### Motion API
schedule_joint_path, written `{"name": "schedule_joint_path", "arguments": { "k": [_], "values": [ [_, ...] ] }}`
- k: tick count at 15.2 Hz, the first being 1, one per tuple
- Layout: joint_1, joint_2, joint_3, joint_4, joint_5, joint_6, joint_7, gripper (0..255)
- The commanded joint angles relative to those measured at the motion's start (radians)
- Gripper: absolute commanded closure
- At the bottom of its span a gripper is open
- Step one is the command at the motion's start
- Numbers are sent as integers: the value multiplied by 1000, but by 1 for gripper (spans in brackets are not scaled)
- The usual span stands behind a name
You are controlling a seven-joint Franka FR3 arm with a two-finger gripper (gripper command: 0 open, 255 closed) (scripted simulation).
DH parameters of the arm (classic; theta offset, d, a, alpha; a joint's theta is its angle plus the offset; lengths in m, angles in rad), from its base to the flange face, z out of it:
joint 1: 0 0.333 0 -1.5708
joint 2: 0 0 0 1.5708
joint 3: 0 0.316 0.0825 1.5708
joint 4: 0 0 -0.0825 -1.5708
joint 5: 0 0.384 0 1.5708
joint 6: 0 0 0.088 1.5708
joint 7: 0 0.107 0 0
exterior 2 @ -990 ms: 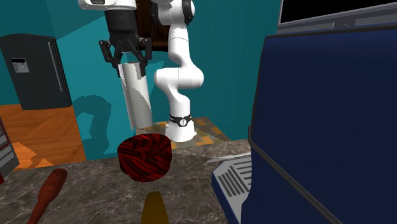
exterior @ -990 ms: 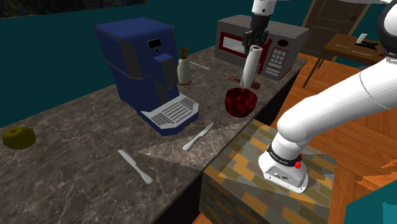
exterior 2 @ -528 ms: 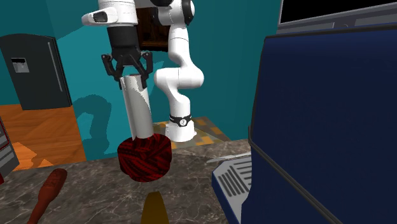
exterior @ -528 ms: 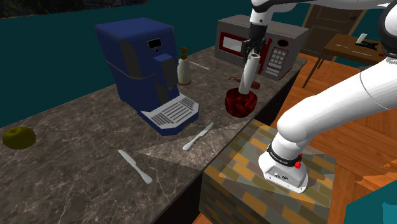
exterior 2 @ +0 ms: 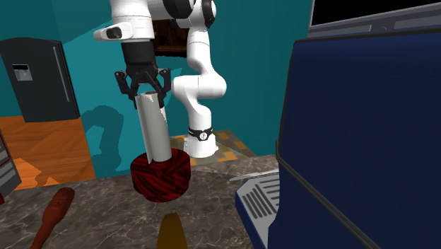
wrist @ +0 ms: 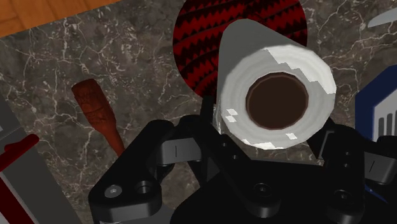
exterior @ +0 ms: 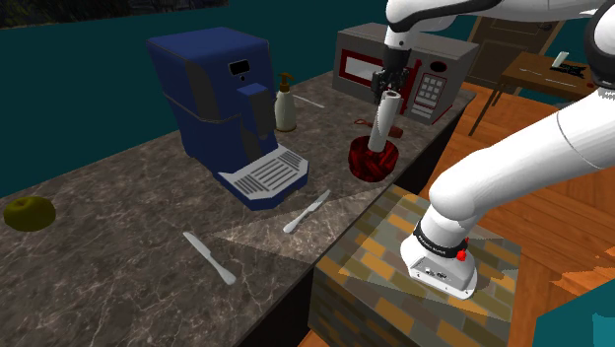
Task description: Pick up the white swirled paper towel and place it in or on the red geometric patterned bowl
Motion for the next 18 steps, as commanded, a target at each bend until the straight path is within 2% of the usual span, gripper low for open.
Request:
{"name": "schedule_joint_path", "arguments": {
  "k": [1,4,5,10,14,18],
  "values": [
    [0,0,0,-1,0,1,0,255],
    [0,0,0,-1,0,1,0,255],
    [0,0,0,-1,0,1,0,0],
    [0,0,0,-1,0,1,0,0],
    [4,4,7,129,7,-125,-3,0],
    [4,4,7,129,7,-125,-3,0]
  ]
}}
